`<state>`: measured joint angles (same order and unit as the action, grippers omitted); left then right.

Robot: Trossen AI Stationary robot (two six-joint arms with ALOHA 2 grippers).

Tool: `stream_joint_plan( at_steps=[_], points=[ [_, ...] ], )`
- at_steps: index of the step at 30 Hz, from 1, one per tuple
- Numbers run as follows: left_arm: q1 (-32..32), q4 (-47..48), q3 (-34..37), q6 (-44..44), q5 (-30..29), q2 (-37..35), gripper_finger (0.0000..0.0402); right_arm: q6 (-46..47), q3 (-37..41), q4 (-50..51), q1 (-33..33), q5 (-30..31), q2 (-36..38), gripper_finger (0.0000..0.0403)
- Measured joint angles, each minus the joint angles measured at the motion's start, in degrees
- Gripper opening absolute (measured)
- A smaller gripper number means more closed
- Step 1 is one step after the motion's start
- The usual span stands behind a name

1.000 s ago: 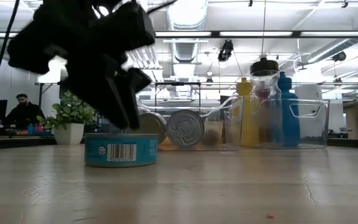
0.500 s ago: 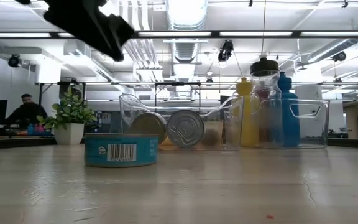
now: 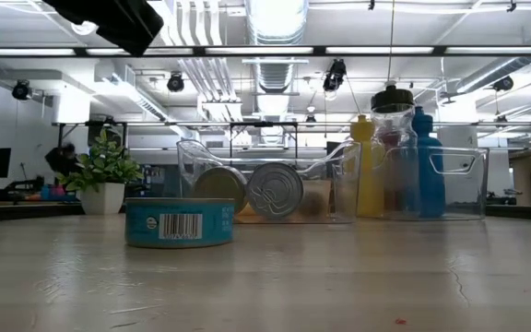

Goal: Pick & Place Food Item
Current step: Put the yellow and blue can into the left transparent bin

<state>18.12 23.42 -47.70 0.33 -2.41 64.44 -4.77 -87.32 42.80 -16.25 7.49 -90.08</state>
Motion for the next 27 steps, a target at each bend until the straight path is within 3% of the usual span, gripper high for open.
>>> stream_joint_plan(
  at_steps=[8,16,27],
  points=[
    [-0.25,0.15,1.29,0.05,-0.21,-3.58,0.0116,0.24,6.30,-9.77,0.00,-0.67,0.00,0.0304],
    [-0.32,0.02,1.29,-0.43,-1.32,-4.74,0.0118,0.73,13.98,-19.81,-0.02,-6.17,-0.28,0.0319],
    [-0.32,0.13,1.29,-0.35,-1.30,-4.71,0.0118,1.78,22.88,-32.79,-0.11,-6.40,-0.28,0.0313]
  ],
)
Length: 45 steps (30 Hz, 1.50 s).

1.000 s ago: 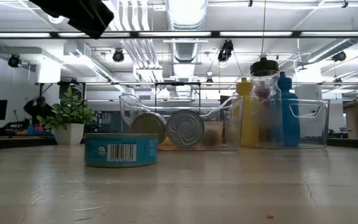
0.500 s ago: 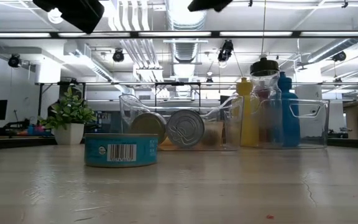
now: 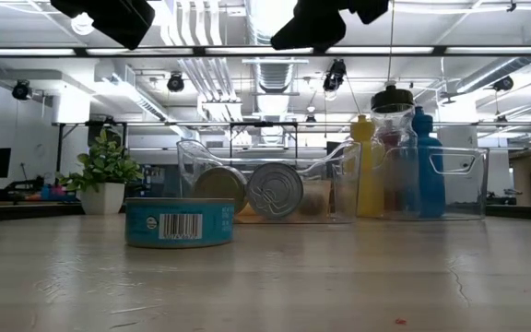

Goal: Pick & Place Food Item
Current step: Put the yellow and blue can into the left transparent bin

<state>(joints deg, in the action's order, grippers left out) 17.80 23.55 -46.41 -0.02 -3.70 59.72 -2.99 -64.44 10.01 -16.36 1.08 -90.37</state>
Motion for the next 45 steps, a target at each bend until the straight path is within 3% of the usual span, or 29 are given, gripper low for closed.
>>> stream_joint_plan(
  at_steps=[10,19,28,45],
  points=[
    [0.00,-0.11,-0.01,-0.01,0.00,0.00,0.0118,-1.38,3.49,-3.96,-0.02,0.46,-3.69,0.0195],
    [-0.02,-0.08,-0.04,-0.03,0.02,0.00,0.0118,-7.66,-0.37,-6.22,0.00,0.10,-10.87,0.0098],
    [-0.04,-0.15,-0.04,-0.19,-0.44,0.11,0.0118,-9.02,-2.86,-5.82,0.12,-4.66,-14.89,0.0021],
    [-0.02,-0.15,-0.04,-0.14,-0.42,0.11,0.0118,-10.21,-12.07,-3.76,0.86,-6.12,-27.44,0.0008]
  ],
)
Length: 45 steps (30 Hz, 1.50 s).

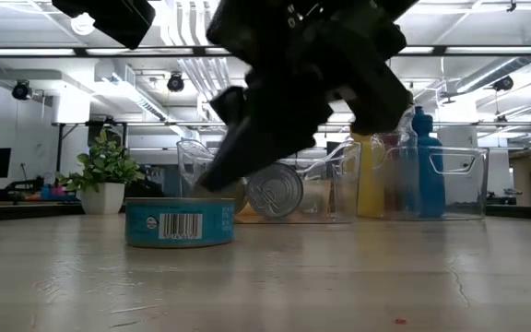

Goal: Pick & Place Food Item
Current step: Put the yellow and blue can into the left transparent bin

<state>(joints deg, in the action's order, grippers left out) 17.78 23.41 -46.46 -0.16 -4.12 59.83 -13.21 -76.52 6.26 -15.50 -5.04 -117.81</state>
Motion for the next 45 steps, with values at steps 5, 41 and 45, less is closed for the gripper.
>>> stream_joint_plan(
  at_steps=[5,41,45],
  points=[
    [0.00,-0.02,0.00,0.15,0.00,0.00,0.0118,-0.31,-1.48,2.49,0.14,0.04,-0.45,0.0008],
    [0.00,0.01,0.00,0.13,0.00,0.00,0.0118,1.11,0.31,1.93,0.81,0.51,0.32,0.0008],
    [0.00,0.01,0.00,0.13,0.00,0.00,0.0118,1.26,0.31,1.95,0.91,0.48,0.32,0.0008]
  ],
)
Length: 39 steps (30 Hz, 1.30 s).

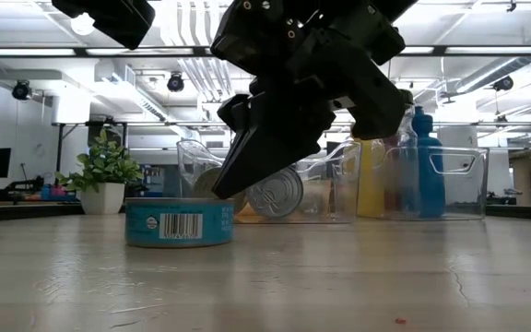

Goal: Pick & Place Food Item
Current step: Put the yellow and blue can into the left transparent bin

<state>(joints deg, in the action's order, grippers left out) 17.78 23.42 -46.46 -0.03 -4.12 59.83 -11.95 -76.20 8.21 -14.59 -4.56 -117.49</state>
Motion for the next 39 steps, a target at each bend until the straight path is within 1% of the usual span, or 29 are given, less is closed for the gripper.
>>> stream_joint_plan(
  at_steps=[12,27,39],
  points=[
    [0.00,0.00,0.00,0.00,0.00,0.00,0.0118,1.08,0.79,0.99,-0.01,-0.13,0.00,0.0008],
    [0.00,-0.01,0.00,0.00,0.02,0.00,0.0118,-0.18,-0.90,1.00,-0.02,-0.17,0.35,0.0008],
    [0.00,0.00,0.02,0.00,0.00,0.00,0.0118,-0.06,-0.13,0.96,0.39,0.00,0.22,0.0008]
  ],
)
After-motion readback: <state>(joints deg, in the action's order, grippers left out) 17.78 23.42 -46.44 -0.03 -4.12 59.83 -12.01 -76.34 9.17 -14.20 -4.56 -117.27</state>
